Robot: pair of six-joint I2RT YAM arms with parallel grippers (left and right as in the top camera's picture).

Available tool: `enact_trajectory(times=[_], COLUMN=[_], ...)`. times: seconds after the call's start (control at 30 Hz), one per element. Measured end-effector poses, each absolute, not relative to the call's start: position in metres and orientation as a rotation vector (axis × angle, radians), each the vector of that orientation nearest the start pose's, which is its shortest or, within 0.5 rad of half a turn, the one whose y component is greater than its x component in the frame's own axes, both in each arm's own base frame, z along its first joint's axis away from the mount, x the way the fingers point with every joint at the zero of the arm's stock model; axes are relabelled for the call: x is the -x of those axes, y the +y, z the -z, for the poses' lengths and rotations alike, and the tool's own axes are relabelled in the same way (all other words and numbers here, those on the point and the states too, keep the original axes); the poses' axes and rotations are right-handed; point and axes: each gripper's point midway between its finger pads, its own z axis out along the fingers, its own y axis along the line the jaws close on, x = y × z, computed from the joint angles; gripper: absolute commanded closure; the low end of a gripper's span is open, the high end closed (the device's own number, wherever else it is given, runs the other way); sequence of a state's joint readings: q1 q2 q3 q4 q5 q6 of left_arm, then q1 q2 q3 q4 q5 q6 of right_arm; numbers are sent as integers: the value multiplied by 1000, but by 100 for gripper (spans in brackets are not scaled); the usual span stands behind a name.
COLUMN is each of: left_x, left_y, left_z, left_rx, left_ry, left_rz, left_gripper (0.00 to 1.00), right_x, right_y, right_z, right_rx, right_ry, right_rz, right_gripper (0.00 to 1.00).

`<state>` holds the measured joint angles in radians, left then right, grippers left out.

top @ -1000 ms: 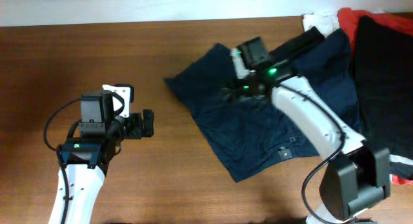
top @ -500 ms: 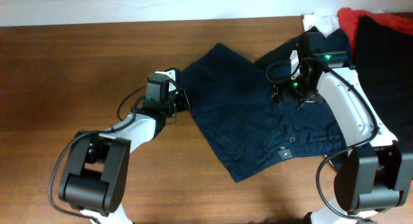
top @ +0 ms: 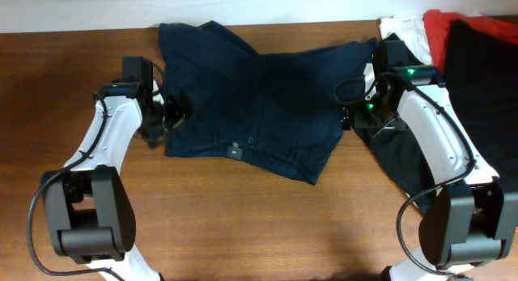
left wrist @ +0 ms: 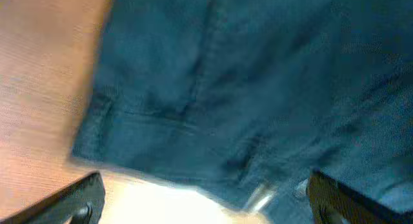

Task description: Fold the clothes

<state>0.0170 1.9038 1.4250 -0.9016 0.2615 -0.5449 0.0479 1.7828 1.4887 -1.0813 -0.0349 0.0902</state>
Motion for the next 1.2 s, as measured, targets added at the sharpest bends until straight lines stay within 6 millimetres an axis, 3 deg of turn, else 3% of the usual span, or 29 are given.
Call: enact_trajectory(times=[0.03,0.2,0.3,0.37,0.43,0.47,0.57,0.63,0.7,0.73,0.77,0.8,0.83,0.87,0.9,0.97,1.0,1.07,1.2], left_x=[-387,-385,-382,-389,-387,-387,-387,-374,-362,-384,-396,-411,-422,-427,-424,-397,-377,-358,-355], left_y=[-35,-31,-12,-5,-5,-6,-17,-9,15,67,92,129,157,175,185,174,157,128,65], left_z=[-64,-37,-20,-18,-7,-2,0,-1,-12,-44,-62,-94,-123,-143,-156,-149,-143,-137,-112], left_rx=[811,790,790,783,787,789,785,834,886,971,1011,1063,1085,1108,1128,1171,1188,1190,1020], left_ry=[2926,2901,2876,2841,2866,2879,2901,2948,3004,2896,2826,2717,2622,2555,2533,2647,2756,2886,3043], left_rz=[422,364,190,139,131,137,233,204,106,14,-13,-51,-77,-96,-109,-111,-87,-3,69], left_gripper=[1,1,6,27,83,100,100,100,100,97,83,65,26,1,1,1,1,1,1], right_x=[-373,-371,-369,-369,-369,-369,-369,-369,-368,-368,-368,-368,-368,-368,-368,-368,-367,-367,-385], right_y=[24,24,24,24,24,24,24,24,24,24,24,25,25,26,27,34,39,55,79], right_z=[-117,-116,-116,-116,-116,-116,-116,-116,-116,-116,-116,-116,-116,-116,-116,-116,-117,-120,-120], right_rx=[-59,-59,-58,-58,-59,-58,-59,-59,-59,-59,-59,-59,-58,-57,-57,-52,-47,-36,9], right_ry=[2955,2963,2969,2971,2971,2971,2971,2971,2972,2973,2975,2973,2975,2976,2975,2975,2974,2966,2890], right_rz=[-71,-71,-70,-70,-69,-70,-70,-68,-69,-70,-75,-80,-82,-87,-99,-158,-200,-339,-497], right_gripper=[1,1,1,1,1,1,1,1,1,1,1,1,1,1,1,1,1,7,12])
